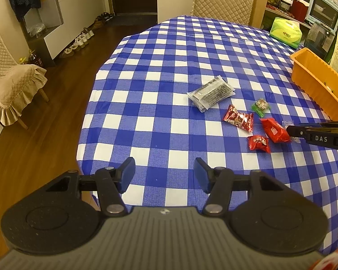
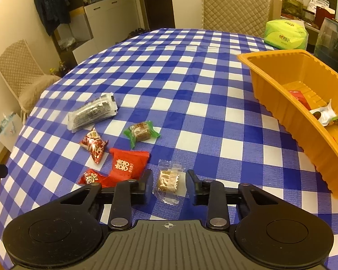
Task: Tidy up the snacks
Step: 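Grasp the clear cookie packet with the right gripper, then grasp the small red candy with the left gripper while the right holds the cookie packet, then carry both snacks over the orange tray and open both grippers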
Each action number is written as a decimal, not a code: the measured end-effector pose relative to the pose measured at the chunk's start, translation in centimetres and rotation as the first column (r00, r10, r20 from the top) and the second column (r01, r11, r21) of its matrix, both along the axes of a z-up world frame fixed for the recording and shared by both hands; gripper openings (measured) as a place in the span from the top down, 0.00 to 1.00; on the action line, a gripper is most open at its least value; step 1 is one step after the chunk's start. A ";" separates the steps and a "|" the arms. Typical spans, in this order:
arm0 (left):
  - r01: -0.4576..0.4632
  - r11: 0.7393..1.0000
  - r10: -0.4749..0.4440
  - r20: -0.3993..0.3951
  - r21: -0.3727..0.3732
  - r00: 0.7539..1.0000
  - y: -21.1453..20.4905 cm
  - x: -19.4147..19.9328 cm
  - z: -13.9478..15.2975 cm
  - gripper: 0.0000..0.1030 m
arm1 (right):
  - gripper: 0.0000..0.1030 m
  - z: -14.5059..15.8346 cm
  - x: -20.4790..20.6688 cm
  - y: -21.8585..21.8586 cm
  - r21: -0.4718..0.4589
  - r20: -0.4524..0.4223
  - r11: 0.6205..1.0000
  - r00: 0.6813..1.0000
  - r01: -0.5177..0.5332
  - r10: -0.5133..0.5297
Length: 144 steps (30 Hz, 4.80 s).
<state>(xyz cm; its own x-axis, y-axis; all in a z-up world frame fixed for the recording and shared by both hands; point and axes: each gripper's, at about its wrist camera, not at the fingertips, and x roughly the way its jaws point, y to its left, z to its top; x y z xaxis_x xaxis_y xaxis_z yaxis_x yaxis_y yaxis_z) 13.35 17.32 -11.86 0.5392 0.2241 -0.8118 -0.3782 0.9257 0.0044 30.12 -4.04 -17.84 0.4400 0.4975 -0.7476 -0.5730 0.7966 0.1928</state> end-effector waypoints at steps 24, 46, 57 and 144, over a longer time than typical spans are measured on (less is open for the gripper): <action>0.365 0.930 -0.363 -0.049 0.043 0.930 -5.3 4.8 -2.7 0.49 | 0.80 0.9 -0.4 -2.1 0.001 0.036 0.999 0.999 0.041 -0.041; 0.631 0.770 -0.624 -0.093 0.097 0.776 -9.9 10.2 -5.3 0.57 | 0.80 2.6 -1.8 -9.2 0.063 -0.013 0.951 0.953 0.303 -0.303; 0.640 0.767 -0.636 -0.080 0.046 0.767 -10.2 10.8 -5.3 0.83 | 0.80 2.7 -2.9 -10.1 0.059 -0.019 0.942 0.944 0.330 -0.330; 0.791 0.603 -0.796 0.004 0.101 0.606 -30.7 39.5 -0.6 0.83 | 0.80 4.8 13.7 -22.5 0.105 -0.010 0.812 0.817 0.574 -0.576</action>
<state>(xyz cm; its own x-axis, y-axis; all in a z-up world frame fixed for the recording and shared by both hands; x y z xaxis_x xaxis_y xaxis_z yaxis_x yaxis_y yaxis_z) 52.90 -13.37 -12.47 0.5713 -0.2466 -0.7828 0.5033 0.8587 0.0968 43.80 -26.51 -13.05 0.6843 0.2191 -0.6955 -0.0215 0.9595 0.2810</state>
